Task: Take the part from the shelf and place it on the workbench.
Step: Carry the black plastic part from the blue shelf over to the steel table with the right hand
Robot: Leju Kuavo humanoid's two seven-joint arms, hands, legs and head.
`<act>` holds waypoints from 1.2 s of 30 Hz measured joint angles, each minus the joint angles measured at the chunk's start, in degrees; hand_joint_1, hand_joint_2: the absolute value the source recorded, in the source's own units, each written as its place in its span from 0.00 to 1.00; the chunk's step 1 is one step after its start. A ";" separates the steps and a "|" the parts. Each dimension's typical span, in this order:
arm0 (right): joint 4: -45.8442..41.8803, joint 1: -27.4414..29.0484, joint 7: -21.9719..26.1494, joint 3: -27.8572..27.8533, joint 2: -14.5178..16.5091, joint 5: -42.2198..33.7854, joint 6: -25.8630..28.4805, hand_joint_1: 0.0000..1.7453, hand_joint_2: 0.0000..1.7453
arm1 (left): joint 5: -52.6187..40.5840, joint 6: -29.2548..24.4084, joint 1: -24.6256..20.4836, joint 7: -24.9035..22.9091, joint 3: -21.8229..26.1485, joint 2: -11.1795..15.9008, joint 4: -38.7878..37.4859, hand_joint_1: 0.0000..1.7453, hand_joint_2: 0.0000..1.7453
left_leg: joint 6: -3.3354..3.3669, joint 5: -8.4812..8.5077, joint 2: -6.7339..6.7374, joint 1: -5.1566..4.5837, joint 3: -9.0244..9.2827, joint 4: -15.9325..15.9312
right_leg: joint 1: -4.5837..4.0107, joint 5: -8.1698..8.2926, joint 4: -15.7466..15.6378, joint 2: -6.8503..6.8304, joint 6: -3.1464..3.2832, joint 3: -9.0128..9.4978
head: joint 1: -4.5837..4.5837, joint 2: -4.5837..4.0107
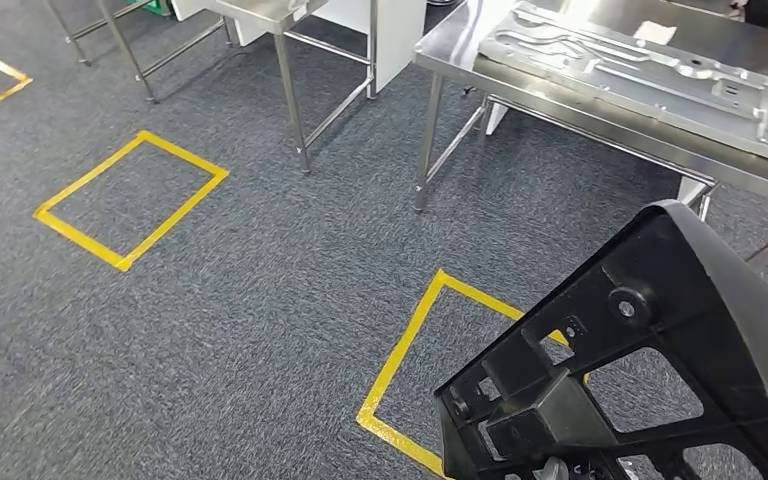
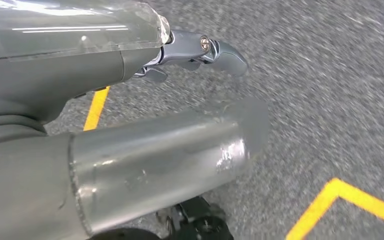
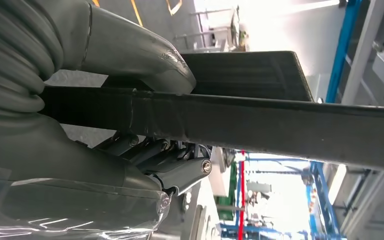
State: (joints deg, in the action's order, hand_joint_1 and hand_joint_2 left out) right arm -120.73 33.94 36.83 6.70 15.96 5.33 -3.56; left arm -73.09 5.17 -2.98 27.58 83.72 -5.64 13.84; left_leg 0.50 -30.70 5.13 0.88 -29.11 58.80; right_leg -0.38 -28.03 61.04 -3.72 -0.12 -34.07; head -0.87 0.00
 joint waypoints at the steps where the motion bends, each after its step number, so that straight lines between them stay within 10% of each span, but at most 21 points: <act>1: -0.02 -0.02 0.01 -0.01 0.03 0.01 0.00 1.00 1.00 | -0.05 0.01 -0.01 0.02 -0.02 -0.07 0.00 0.00 0.00 | -0.27 -0.17 0.54 -0.08 0.16 -0.06 | -0.34 0.14 -1.48 -0.75 0.34 0.69 | 0.01 0.00; 4: -0.10 0.14 0.04 -0.07 0.13 0.03 0.00 1.00 1.00 | -0.21 0.01 -0.23 0.05 -0.13 -0.12 0.01 0.00 0.00 | -1.10 -0.58 1.81 -0.20 1.10 -0.51 | -0.31 0.27 -2.49 0.93 0.92 0.94 | 0.01 -0.01; 10: -0.18 0.07 0.00 -0.13 0.41 0.03 -0.03 1.00 1.00 | -0.31 0.02 0.17 0.15 -0.33 -0.12 0.02 0.00 0.00 | -1.91 -7.69 -4.63 0.18 -5.60 14.24 | 0.44 0.79 -3.53 5.30 1.99 1.76 | 0.42 -0.01; 13: -0.16 0.12 -0.04 -0.14 0.41 0.05 -0.03 1.00 1.00 | -0.33 0.01 0.27 0.16 -0.39 -0.11 0.02 0.00 0.00 | -2.08 -2.44 -5.55 0.40 -4.20 8.82 | 0.52 0.42 -2.93 7.89 1.64 1.96 | 0.43 -0.01; 15: -0.17 0.10 -0.06 -0.15 0.42 0.06 -0.06 1.00 1.00 | -0.34 0.00 0.29 0.18 -0.40 -0.12 0.03 0.00 0.00 | -1.87 0.33 -8.49 0.64 -1.87 2.58 | 0.55 0.03 -2.17 9.34 1.12 1.67 | 0.49 -0.01; 17: -0.19 0.13 -0.07 -0.17 0.47 0.08 -0.12 1.00 1.00 | -0.36 -0.05 0.39 0.18 -0.42 -0.13 0.04 0.00 0.00 | -1.39 0.41 -10.15 0.56 -1.29 0.80 | 0.63 0.02 -1.78 10.66 0.44 1.10 | 0.58 -0.01; 19: -0.21 0.25 -0.07 -0.21 0.55 0.09 -0.19 1.00 1.00 | -0.39 -0.09 0.35 0.21 -0.49 -0.21 0.07 0.00 0.00 | -0.63 0.71 -8.82 0.55 -1.08 0.41 | 0.79 0.23 -1.83 11.65 -0.26 0.76 | 0.62 0.00; 23: -0.29 0.26 -0.09 -0.29 0.67 0.09 -0.47 1.00 1.00 | -0.46 -0.08 0.28 0.36 -0.64 -0.35 0.23 0.00 0.00 | 0.78 1.10 -5.62 0.73 -0.59 -0.52 | 0.66 -4.22 6.25 5.82 -1.29 -3.43 | -0.12 0.00; 26: -0.29 0.27 -0.17 -0.39 0.70 0.24 -0.40 1.00 1.00 | -0.46 -0.08 0.51 0.38 -0.64 -0.35 0.25 0.00 0.00 | 0.82 0.76 -3.28 0.55 -0.42 -0.52 | 1.21 -6.13 13.67 4.09 -1.89 -7.56 | -0.23 -0.01; 30: -0.32 0.39 -0.71 -0.73 1.10 1.33 0.54 1.00 1.00 | -0.52 -0.04 0.08 0.51 -0.65 -0.46 0.26 0.00 0.00 | 0.11 0.13 -2.24 0.50 0.32 -0.50 | 1.34 0.25 1.20 3.09 -1.33 -1.00 | -0.24 0.00; 36: -0.44 0.54 -1.19 -1.02 2.05 2.07 0.90 1.00 1.00 | -0.53 0.07 -0.11 0.96 -0.70 -0.61 0.26 0.00 0.00 | -1.75 -1.28 -2.74 0.51 0.60 0.39 | 1.08 0.73 -3.33 3.07 0.40 1.53 | -0.10 -0.01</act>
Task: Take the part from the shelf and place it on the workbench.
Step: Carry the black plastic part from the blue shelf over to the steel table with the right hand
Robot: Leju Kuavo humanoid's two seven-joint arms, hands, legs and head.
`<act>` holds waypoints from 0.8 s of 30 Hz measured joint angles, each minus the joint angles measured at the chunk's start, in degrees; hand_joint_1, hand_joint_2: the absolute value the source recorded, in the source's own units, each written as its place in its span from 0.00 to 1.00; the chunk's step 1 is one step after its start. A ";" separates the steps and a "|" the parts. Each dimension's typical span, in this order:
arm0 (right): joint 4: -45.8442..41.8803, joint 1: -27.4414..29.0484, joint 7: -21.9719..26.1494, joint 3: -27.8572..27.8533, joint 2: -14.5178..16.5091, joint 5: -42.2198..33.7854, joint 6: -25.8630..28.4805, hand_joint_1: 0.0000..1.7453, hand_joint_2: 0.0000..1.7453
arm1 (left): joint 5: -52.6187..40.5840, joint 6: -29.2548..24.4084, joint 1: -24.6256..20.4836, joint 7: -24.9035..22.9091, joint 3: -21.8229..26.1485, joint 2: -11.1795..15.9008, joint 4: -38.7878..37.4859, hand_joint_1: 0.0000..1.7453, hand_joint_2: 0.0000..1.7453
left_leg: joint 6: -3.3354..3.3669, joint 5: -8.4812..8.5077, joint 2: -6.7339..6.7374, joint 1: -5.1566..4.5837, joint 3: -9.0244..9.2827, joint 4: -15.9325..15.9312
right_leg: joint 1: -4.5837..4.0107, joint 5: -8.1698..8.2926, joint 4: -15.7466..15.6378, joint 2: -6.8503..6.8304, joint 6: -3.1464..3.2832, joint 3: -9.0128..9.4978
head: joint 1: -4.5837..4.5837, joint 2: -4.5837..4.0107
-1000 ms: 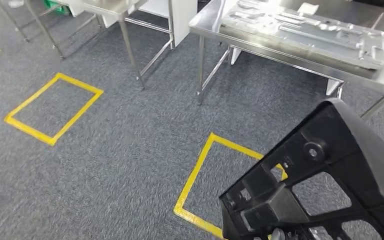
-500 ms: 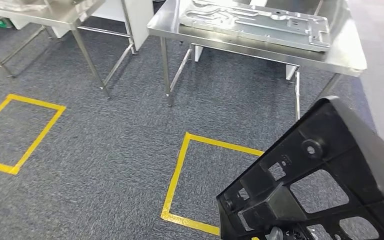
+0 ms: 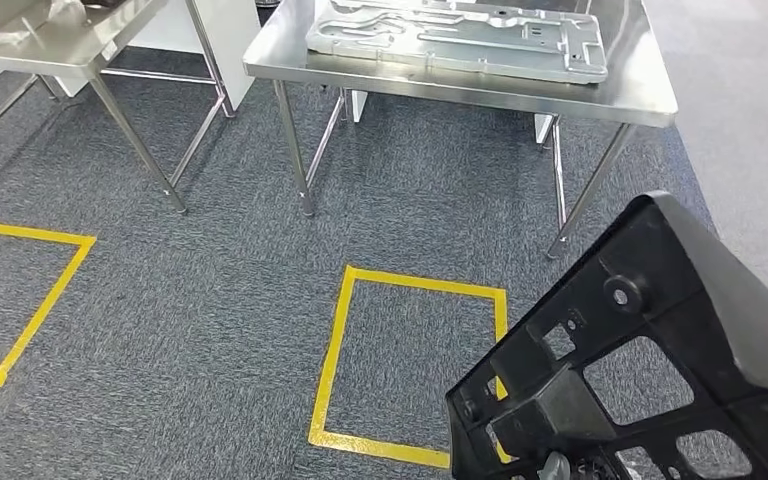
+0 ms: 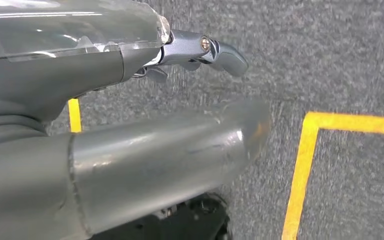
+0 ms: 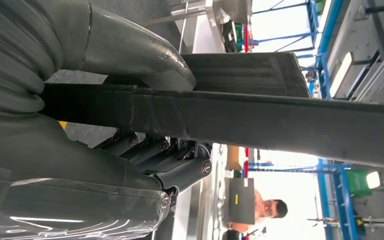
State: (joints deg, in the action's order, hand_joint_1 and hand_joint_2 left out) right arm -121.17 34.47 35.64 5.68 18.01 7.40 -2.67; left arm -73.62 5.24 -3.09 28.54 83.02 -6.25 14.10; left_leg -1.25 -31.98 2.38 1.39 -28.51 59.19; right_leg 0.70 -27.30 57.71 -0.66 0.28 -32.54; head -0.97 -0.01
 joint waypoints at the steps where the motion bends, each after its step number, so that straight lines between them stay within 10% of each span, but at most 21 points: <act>1: -0.02 0.00 -0.03 -0.04 0.18 0.07 0.00 1.00 1.00 | 0.00 0.01 0.02 0.04 -0.01 0.01 0.00 0.00 0.00 | -0.16 -1.37 -0.67 0.06 -1.03 2.41 | 0.12 0.04 -0.35 0.05 0.36 0.30 | 0.14 0.00; 5: 0.02 0.00 -0.05 -0.28 0.55 0.46 0.00 1.00 1.00 | 0.01 0.02 0.49 0.14 -0.01 0.10 0.05 0.00 0.00 | -0.53 -5.57 -1.94 0.09 -8.09 15.16 | -0.26 -0.56 -0.33 0.65 1.12 0.88 | 0.34 0.00; 10: 0.10 -0.01 -0.05 -0.49 0.59 1.02 0.08 1.00 1.00 | 0.01 -0.04 0.64 0.32 -0.01 0.21 0.12 0.00 0.00 | 0.12 2.89 -2.29 -0.04 -3.32 1.83 | -0.49 -2.03 0.73 1.71 0.17 1.93 | 0.45 0.00; 15: 0.09 0.00 -0.04 -0.52 0.59 1.28 0.23 1.00 1.00 | -0.01 -0.04 0.63 0.41 0.00 0.21 0.21 0.00 0.00 | 1.80 2.89 -2.42 -0.13 -2.79 0.18 | -0.41 -3.04 1.99 1.69 -1.24 1.32 | 0.35 0.00; 20: 0.23 -0.01 -0.07 -0.52 0.59 1.60 0.71 1.00 1.00 | -0.03 -0.04 0.65 0.41 0.00 0.21 0.31 0.00 0.00 | 2.65 2.51 -2.00 -0.08 -2.32 -0.08 | -0.01 -8.41 16.49 1.09 -2.23 -6.95 | 0.08 0.00; 24: 0.42 -0.04 -0.09 -0.52 0.59 1.95 0.93 1.00 1.00 | -0.07 -0.05 0.63 0.39 0.01 0.21 0.33 0.00 0.00 | 2.24 1.58 -2.02 -0.18 -1.14 -0.11 | -0.11 -1.04 7.03 0.82 -1.55 -3.59 | 0.05 0.00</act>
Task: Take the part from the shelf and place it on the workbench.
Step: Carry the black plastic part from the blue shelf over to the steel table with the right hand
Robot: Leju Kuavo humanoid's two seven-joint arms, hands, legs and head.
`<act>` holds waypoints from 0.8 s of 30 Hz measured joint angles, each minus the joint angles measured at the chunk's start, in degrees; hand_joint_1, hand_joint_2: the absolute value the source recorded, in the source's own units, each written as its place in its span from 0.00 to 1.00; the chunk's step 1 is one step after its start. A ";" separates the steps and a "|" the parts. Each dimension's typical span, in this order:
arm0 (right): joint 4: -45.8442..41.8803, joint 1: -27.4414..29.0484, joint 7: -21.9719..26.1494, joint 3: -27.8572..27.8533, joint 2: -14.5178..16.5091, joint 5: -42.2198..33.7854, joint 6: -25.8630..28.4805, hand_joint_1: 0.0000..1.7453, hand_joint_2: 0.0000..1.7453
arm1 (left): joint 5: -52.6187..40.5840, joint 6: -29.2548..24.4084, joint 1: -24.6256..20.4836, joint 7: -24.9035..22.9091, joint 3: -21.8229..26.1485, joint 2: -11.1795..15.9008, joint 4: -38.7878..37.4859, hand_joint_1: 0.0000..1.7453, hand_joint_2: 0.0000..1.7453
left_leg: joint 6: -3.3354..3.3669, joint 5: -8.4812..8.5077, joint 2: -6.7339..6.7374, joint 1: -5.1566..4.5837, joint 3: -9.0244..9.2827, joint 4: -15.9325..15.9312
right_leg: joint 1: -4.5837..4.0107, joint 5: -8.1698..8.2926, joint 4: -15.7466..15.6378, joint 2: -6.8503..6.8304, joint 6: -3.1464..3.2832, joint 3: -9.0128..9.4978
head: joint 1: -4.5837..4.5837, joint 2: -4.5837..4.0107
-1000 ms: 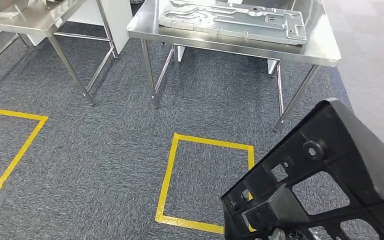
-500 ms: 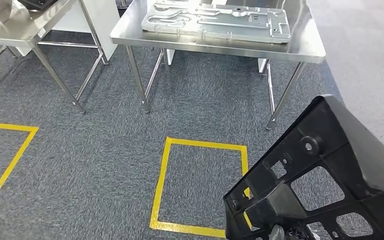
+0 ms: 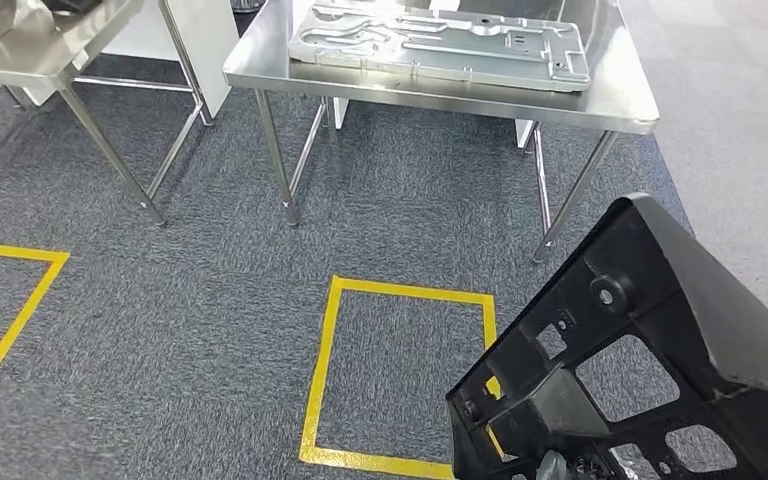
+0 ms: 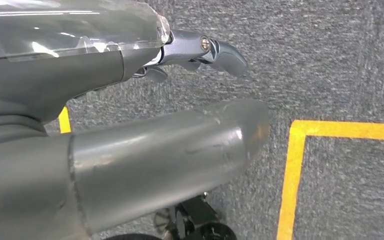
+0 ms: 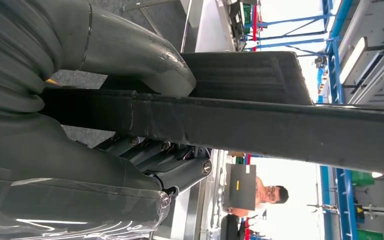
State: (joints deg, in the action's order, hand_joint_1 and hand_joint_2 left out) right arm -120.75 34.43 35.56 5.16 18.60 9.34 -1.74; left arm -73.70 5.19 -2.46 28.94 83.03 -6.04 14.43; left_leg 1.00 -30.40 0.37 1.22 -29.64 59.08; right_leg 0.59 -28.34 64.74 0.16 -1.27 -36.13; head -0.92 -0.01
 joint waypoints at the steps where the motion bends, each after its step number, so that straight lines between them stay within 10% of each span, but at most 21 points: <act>1: 0.03 -0.03 0.00 0.00 0.00 0.06 0.03 1.00 1.00 | -0.01 0.01 -0.03 0.00 -0.01 -0.01 0.00 0.00 0.00 | -0.27 -0.25 0.00 -0.08 0.17 0.00 | -0.17 0.94 -2.92 -0.06 0.31 1.32 | -0.02 0.00; 7: 0.11 -0.01 -0.10 0.00 0.00 0.36 0.41 1.00 1.00 | -0.07 0.02 -0.30 0.01 -0.01 -0.01 0.10 0.00 0.00 | -1.93 -2.30 0.12 -0.10 0.42 1.46 | -0.14 0.69 -6.59 0.10 1.98 3.45 | 0.26 0.00; 10: 0.25 -0.12 -0.44 0.00 0.00 0.78 1.06 1.00 1.00 | -0.14 0.04 -0.23 0.00 -0.01 0.08 0.13 0.00 0.00 | -2.16 -6.47 0.03 -0.04 -5.00 11.90 | -0.24 0.25 -6.97 -0.05 2.82 4.39 | 0.51 0.01; 12: 0.39 -0.13 -1.16 0.01 -0.02 1.29 2.02 1.00 1.00 | -0.17 0.04 0.00 -0.01 -0.01 0.17 0.13 0.00 0.00 | -2.25 -5.98 0.03 -0.04 -7.73 15.29 | -0.41 -0.28 -6.91 0.10 2.98 5.01 | 0.57 0.01; 16: 0.46 0.06 -3.52 0.16 -0.26 2.43 5.97 1.00 1.00 | -0.36 0.08 0.07 -0.01 -0.01 0.28 0.15 0.00 0.00 | -1.61 1.91 -0.09 -0.19 -3.83 3.50 | -0.58 -1.80 -6.50 0.34 2.34 6.66 | 0.61 0.01; 21: 0.45 -0.81 -7.86 0.93 -1.32 4.61 14.07 1.00 1.00 | -0.91 0.02 0.01 -0.13 -0.02 0.73 0.20 0.00 0.00 | -0.40 2.28 -0.13 -0.26 -2.59 0.32 | -0.70 -2.69 -6.15 0.38 0.96 6.76 | 0.52 0.01; 24: 0.46 -3.01 -10.81 1.18 -2.16 8.90 22.18 1.00 1.00 | -1.08 0.00 -0.50 -0.13 -0.04 1.20 0.20 0.00 0.00 | 0.45 2.33 -0.02 0.05 -2.18 -0.28 | -0.43 -6.54 1.46 0.20 0.14 2.92 | 0.32 0.01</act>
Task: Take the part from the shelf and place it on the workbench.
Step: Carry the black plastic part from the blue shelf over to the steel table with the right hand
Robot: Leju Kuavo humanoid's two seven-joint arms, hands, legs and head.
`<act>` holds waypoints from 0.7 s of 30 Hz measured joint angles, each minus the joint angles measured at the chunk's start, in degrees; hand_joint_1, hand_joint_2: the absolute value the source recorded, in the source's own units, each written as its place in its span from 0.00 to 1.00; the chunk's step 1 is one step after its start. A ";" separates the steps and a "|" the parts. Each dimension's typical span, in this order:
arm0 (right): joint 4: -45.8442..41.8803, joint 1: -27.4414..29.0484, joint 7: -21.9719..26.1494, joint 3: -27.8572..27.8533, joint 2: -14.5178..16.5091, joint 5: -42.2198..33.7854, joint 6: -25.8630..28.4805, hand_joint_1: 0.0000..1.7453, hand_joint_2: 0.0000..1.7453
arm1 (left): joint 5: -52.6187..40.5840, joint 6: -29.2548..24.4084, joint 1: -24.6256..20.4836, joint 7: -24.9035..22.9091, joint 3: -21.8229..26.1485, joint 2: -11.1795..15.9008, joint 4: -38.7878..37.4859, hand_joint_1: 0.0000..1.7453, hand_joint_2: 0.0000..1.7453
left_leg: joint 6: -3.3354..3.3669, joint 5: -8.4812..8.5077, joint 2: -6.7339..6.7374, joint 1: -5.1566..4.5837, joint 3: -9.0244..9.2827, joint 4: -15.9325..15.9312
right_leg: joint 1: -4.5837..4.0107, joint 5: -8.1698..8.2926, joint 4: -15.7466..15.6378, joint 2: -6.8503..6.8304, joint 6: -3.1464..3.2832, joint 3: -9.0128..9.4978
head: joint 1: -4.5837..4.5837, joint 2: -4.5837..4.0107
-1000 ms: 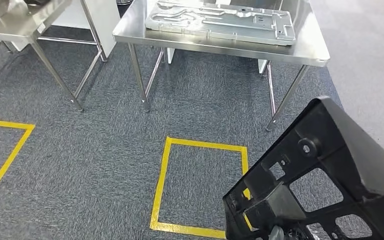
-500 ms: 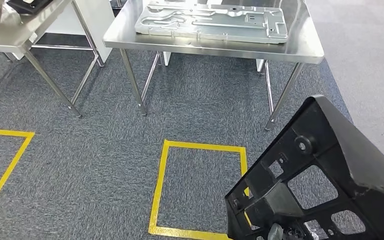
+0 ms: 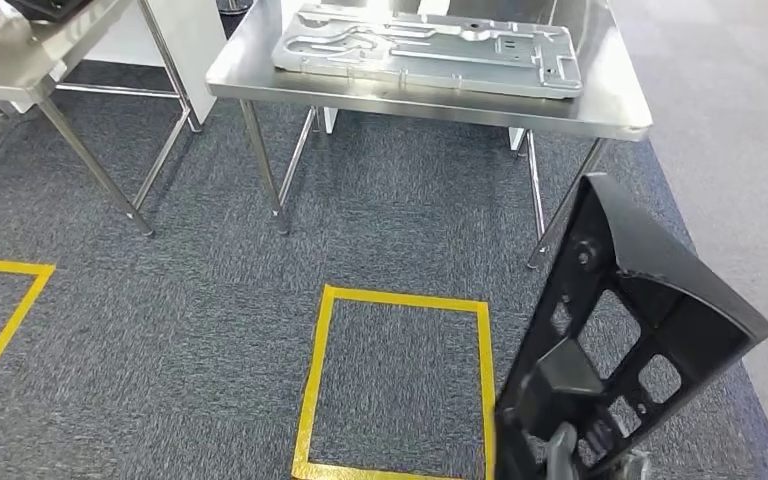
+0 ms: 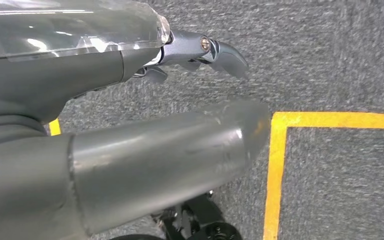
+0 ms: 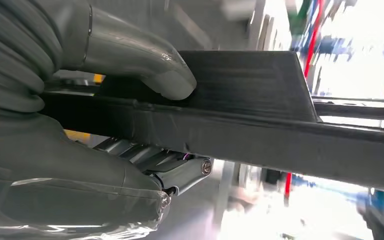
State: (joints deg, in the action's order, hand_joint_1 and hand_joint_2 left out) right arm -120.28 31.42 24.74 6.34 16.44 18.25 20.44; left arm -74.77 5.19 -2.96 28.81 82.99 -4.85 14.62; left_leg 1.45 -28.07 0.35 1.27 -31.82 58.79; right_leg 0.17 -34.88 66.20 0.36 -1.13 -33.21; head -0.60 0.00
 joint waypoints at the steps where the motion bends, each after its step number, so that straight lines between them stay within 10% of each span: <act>1: 0.02 -0.98 -0.89 -0.01 -0.20 1.87 2.73 1.00 1.00 | 0.00 0.01 -0.20 0.05 -0.02 0.20 0.00 0.00 0.00 | 0.12 -0.09 0.05 -0.01 0.04 0.00 | 0.18 -1.46 3.98 -0.01 -0.23 -2.36 | 0.01 0.00; 4: 0.15 -3.67 -3.02 -0.05 -0.72 6.04 8.01 1.00 1.00 | 0.07 0.07 -0.67 0.25 -0.10 0.69 -0.01 0.00 0.00 | -0.02 -0.56 0.07 0.02 0.55 0.01 | 0.73 -0.12 7.69 -0.07 -0.65 -5.81 | 0.02 -0.01; 8: 0.51 -7.29 -5.41 0.85 -2.01 9.70 12.25 1.00 1.00 | 0.13 0.31 -1.23 1.00 -0.25 1.06 -0.02 0.00 0.00 | -1.03 -1.55 -0.04 -0.04 1.56 0.02 | 0.83 7.54 -5.51 -0.31 -0.32 -0.81 | 0.03 -0.01; 14: 2.78 -16.12 -10.16 3.38 -3.52 12.70 12.99 1.00 1.00 | -0.02 1.04 -2.88 2.23 -0.97 1.96 -0.03 0.00 0.00 | -2.86 -3.50 0.14 0.02 0.96 2.57 | 0.74 7.42 -8.33 -0.03 1.73 0.78 | 0.52 -0.01; 18: 5.75 -20.45 -13.88 4.38 -4.59 20.32 13.12 1.00 1.00 | -0.14 1.03 -3.13 1.80 -1.61 2.31 -0.04 0.00 0.00 | -2.94 -7.40 0.03 0.03 -6.98 15.69 | 0.21 6.72 -8.51 -0.14 2.71 1.70 | 0.89 -0.01; 21: 7.93 -23.89 -17.23 5.21 -5.39 33.24 14.06 1.00 1.00 | -0.16 1.01 -3.17 1.27 -2.01 2.39 -0.04 0.00 0.00 | -2.29 -1.13 0.02 -0.15 -6.07 9.65 | -0.20 5.79 -8.48 0.10 2.73 2.94 | 0.93 0.00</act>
State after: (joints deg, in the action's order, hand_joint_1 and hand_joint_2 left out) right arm -112.35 7.53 7.51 11.55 11.05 51.49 34.50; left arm -74.93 6.19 -6.12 30.09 80.98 -2.46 14.58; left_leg -0.84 -29.20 0.37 1.12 -37.89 68.44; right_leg -0.03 -29.09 57.72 0.46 1.61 -30.27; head 0.33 0.00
